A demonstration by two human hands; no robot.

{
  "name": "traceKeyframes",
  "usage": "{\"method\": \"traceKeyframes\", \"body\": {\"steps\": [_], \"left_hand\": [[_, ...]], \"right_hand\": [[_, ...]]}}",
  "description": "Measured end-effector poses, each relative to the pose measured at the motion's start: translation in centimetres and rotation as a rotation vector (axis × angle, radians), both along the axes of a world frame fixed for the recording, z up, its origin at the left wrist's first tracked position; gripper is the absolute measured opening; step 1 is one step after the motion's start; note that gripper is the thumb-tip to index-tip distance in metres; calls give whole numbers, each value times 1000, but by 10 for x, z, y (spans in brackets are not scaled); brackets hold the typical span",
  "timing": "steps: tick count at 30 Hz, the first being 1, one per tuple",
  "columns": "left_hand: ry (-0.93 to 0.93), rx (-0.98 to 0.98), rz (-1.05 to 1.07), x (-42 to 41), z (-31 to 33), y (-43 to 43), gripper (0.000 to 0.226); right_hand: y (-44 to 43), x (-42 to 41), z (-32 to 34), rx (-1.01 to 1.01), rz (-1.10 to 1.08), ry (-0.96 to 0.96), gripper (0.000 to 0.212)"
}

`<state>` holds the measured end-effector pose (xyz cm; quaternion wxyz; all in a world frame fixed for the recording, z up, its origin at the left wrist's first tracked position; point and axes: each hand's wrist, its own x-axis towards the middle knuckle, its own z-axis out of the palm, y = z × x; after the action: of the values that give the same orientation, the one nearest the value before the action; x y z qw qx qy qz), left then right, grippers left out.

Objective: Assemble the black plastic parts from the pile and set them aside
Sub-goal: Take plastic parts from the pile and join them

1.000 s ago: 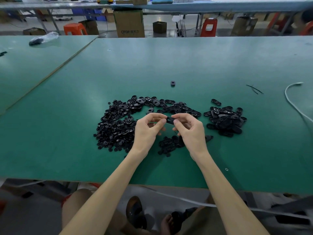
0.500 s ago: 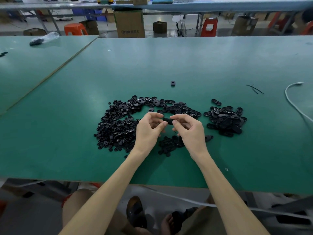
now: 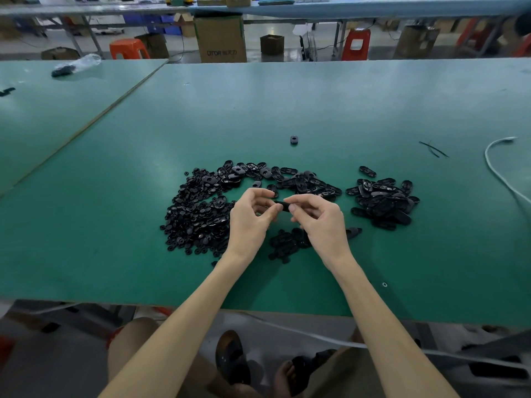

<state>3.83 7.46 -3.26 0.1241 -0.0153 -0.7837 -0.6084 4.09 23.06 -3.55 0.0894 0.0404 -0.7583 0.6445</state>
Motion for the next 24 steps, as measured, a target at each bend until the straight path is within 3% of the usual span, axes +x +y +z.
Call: {"method": "traceKeyframes", "body": {"steps": [8, 18, 24], "left_hand": [[24, -116, 12, 3, -1, 3, 23], [53, -73, 55, 3, 1, 1, 28], [28, 50, -57, 1, 0, 1, 14]], "right_hand": [[1, 1, -1, 1, -1, 13, 15], [2, 1, 0, -62, 53, 13, 19], [2, 0, 1, -98, 66, 10, 15]]}}
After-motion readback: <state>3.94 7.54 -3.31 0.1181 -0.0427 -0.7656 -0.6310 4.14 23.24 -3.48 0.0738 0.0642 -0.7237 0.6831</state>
